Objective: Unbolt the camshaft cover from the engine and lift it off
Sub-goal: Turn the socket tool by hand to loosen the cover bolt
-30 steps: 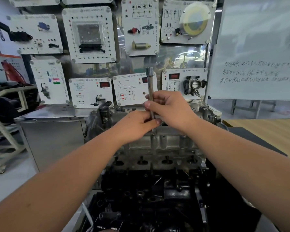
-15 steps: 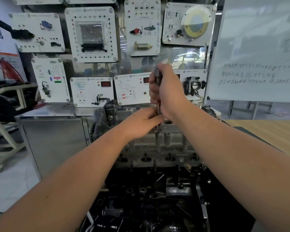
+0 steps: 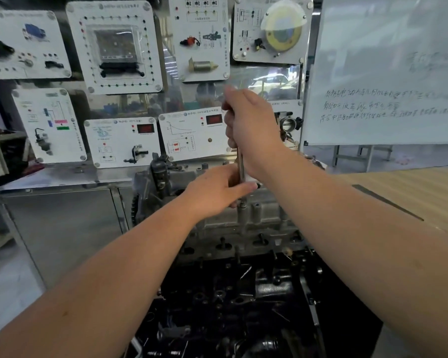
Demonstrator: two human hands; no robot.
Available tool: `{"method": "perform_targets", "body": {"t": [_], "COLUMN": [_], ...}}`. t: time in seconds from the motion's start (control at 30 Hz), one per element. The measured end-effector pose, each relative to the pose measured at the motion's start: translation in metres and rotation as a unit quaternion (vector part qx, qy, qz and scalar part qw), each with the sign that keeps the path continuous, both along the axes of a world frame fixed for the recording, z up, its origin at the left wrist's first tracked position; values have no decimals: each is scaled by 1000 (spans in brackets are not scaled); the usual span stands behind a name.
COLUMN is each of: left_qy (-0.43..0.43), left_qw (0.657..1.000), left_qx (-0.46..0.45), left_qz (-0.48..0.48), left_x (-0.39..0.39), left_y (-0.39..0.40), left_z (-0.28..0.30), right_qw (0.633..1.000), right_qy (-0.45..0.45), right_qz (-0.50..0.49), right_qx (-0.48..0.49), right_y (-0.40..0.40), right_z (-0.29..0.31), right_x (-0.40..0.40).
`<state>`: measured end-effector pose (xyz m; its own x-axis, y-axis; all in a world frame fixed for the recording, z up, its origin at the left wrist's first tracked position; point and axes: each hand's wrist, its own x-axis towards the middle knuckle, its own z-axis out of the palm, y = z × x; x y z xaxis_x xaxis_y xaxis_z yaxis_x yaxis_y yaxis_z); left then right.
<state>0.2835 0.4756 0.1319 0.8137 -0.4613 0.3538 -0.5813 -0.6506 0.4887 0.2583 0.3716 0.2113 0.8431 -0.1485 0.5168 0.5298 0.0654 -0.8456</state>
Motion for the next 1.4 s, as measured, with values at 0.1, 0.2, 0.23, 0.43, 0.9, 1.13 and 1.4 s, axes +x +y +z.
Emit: {"method": "perform_targets", "body": {"t": [0.1, 0.2, 0.23, 0.43, 0.9, 1.13, 1.4], "left_qy": [36, 95, 96, 76, 47, 18, -20], "left_qw": [999, 993, 992, 995, 998, 999, 997], "left_qx": [-2, -52, -52, -57, -36, -30, 23], "left_qz": [-13, -56, -60, -32, 27, 29, 77], "left_x": [3, 4, 3, -3, -7, -2, -4], "left_y": [3, 8, 8, 6, 0, 2, -2], "left_z": [0, 0, 0, -4, -5, -8, -8], "right_qw": [999, 990, 986, 987, 995, 994, 992], "right_qy": [17, 51, 55, 67, 52, -16, -25], "right_qz": [39, 134, 155, 141, 83, 108, 115], "right_qx": [0, -10, -14, -35, 26, 26, 53], "right_y": [3, -2, -5, -9, -1, -11, -19], "right_z": [1, 4, 5, -2, -3, -12, -16], "right_x": [1, 2, 3, 2, 1, 6, 9]}}
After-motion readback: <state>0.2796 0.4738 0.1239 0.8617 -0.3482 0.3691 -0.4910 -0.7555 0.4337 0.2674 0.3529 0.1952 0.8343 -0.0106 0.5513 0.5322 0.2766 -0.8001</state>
